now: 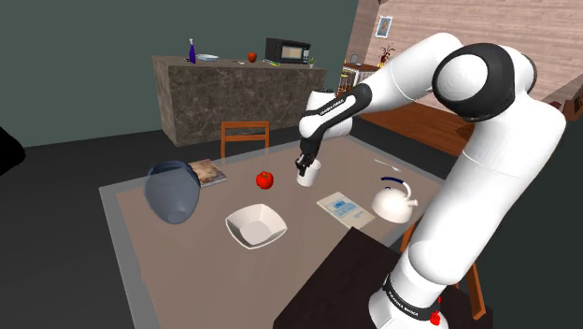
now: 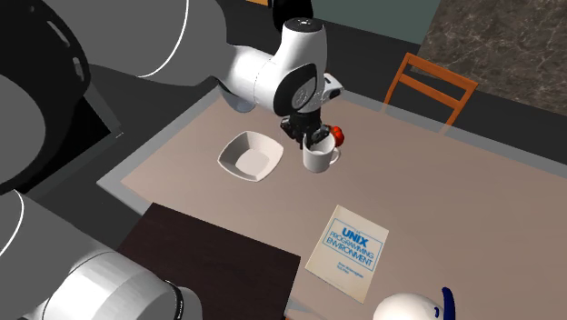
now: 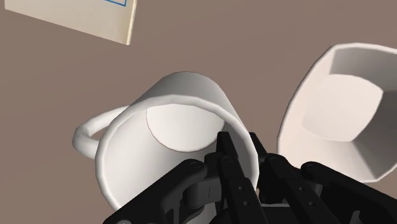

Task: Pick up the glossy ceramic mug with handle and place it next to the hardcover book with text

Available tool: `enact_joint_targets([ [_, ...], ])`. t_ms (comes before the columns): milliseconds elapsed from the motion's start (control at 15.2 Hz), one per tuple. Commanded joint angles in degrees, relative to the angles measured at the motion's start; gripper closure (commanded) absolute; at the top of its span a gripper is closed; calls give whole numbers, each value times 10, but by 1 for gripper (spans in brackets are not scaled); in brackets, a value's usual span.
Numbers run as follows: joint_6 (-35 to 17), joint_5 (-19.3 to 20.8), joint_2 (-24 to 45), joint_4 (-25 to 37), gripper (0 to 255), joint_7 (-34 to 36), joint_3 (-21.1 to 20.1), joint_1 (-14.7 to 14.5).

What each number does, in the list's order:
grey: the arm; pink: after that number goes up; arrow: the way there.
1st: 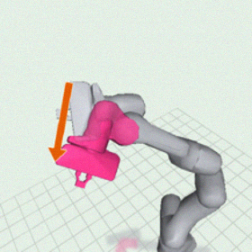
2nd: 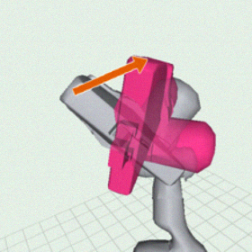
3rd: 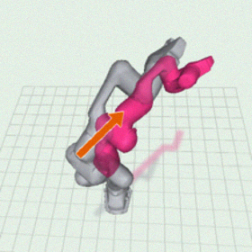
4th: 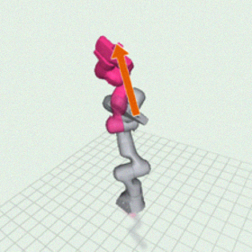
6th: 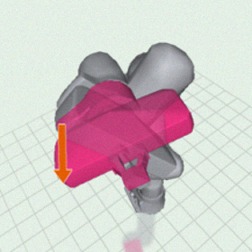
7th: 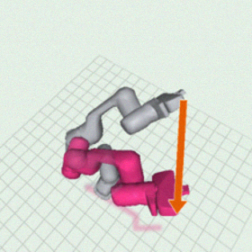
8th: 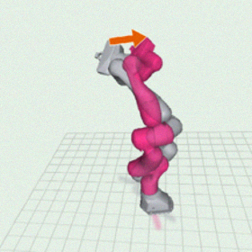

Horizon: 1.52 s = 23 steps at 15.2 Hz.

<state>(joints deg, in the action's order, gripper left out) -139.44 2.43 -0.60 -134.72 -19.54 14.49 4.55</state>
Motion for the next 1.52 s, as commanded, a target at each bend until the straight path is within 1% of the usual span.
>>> enact_joint_targets([
  [0,14,4,-11,4,255,3,0,0],
  [396,18,-18,85,99,255,51,-31,-31],
  [792,39,-29,187,219,255,95,-54,-57],
  [1122,71,-34,278,341,255,129,-67,-76],
  [1452,120,-37,381,492,255,159,-77,-92],
])
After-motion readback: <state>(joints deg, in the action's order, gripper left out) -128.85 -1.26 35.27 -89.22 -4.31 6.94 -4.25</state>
